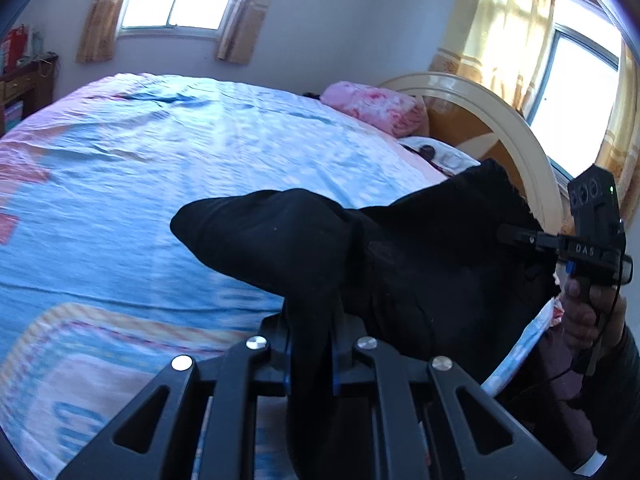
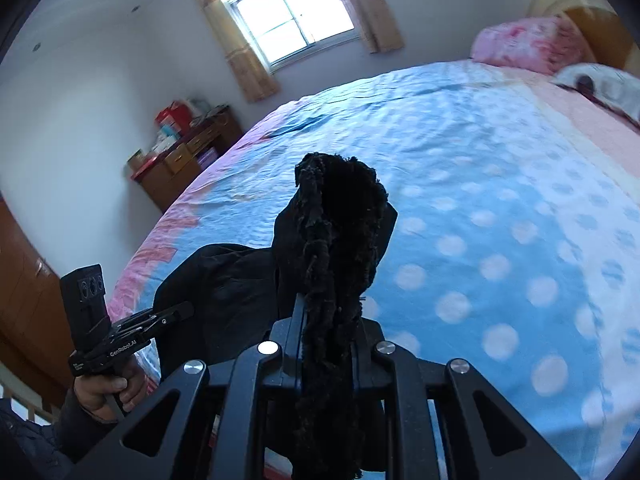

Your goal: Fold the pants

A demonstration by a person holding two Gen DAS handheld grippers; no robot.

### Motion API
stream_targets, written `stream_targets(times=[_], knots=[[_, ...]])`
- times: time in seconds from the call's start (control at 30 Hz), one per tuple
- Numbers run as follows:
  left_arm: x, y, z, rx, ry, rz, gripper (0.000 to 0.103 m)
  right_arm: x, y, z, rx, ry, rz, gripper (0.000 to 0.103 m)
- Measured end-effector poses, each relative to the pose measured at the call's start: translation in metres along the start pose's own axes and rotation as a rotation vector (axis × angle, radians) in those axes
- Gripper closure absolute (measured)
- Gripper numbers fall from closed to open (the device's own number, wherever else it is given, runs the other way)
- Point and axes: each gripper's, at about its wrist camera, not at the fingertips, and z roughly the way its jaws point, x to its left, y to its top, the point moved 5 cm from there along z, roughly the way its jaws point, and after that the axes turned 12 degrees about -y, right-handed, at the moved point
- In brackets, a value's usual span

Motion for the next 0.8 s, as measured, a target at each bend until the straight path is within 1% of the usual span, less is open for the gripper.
stream_targets(times=[0.17, 0.37, 0.5, 0.67, 0.8], knots=[[0.031, 0.010, -0.023, -0.031, 0.071, -0.012, 0.090, 0.040, 0.027, 0.033, 0.024, 0.052, -0.064, 0.087], [0.078, 0.023, -0.055, -0.077, 0.156, -0.051, 0.090, 0.096, 0.058, 0.079, 0.054, 0.117, -0.152, 0.087], [0.108, 0.032, -0.075, -0.097, 0.226, -0.062, 0.090, 0.130, 0.075, 0.108, 0.070, 0.158, -0.190, 0.087], [0.140, 0.040, -0.095, -0.117, 0.296, -0.082, 0.090, 0.172, 0.096, 0.149, 0.095, 0.206, -0.231, 0.087], [0.170, 0.042, -0.111, -0.132, 0.351, -0.108, 0.090, 0.200, 0.106, 0.181, 0.121, 0.240, -0.260, 0.087]])
